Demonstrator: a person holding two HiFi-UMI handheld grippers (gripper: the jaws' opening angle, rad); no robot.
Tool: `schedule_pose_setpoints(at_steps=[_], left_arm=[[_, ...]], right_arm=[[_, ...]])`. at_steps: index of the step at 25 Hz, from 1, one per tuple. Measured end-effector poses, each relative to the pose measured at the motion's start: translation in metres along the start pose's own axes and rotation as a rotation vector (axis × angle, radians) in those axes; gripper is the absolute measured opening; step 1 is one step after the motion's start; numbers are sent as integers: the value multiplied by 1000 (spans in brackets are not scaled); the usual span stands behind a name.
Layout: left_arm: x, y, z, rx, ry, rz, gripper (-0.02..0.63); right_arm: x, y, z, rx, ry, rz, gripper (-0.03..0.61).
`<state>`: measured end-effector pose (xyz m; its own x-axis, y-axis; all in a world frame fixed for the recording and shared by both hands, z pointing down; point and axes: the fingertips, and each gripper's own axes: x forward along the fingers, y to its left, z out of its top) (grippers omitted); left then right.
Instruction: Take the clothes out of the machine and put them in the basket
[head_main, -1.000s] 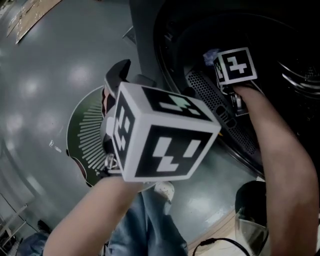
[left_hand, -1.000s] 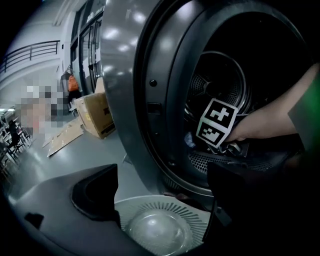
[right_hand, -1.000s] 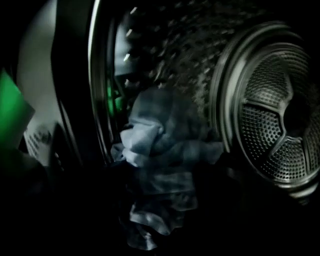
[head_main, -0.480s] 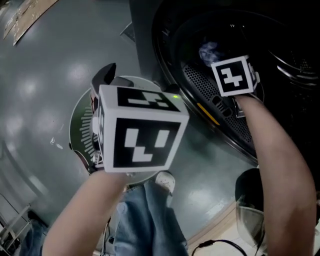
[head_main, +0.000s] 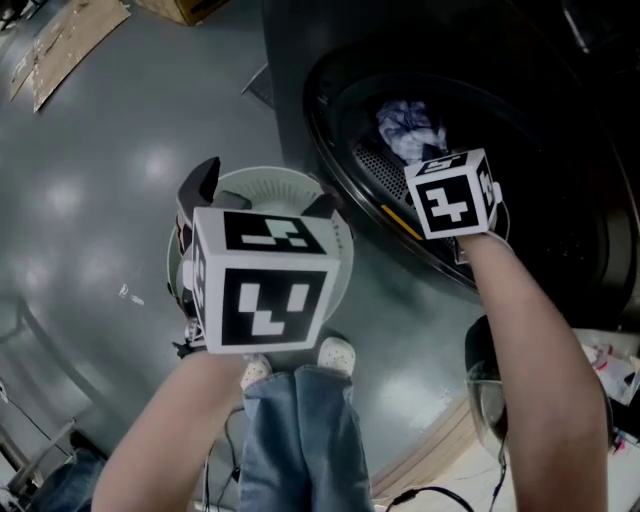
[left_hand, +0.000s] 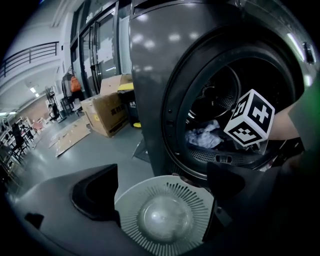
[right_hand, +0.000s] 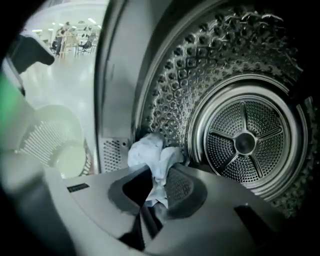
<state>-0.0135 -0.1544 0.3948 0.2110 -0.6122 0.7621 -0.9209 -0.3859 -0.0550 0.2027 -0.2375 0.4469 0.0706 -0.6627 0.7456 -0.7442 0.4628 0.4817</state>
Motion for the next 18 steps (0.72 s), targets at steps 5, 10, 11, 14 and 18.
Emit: schedule_pose_setpoints(at_steps=[5, 10, 11, 14, 18], left_arm=[[-25, 7, 1, 3, -7, 2, 560], [-50, 19, -2, 81, -20, 36, 560], [-55, 22, -1, 91, -25, 37, 560], [-68, 28, -3, 85, -23, 28, 560], [-87, 36, -6, 25, -29, 25, 560]], right_arm=[[-31, 16, 5, 5, -17, 29, 51], [-58, 34, 14, 98, -32, 77, 51], [-63, 37, 17, 110, -35, 87, 51], [-79, 47, 28, 146, -43, 119, 51], [-110, 59, 37, 227, -74, 167, 51]])
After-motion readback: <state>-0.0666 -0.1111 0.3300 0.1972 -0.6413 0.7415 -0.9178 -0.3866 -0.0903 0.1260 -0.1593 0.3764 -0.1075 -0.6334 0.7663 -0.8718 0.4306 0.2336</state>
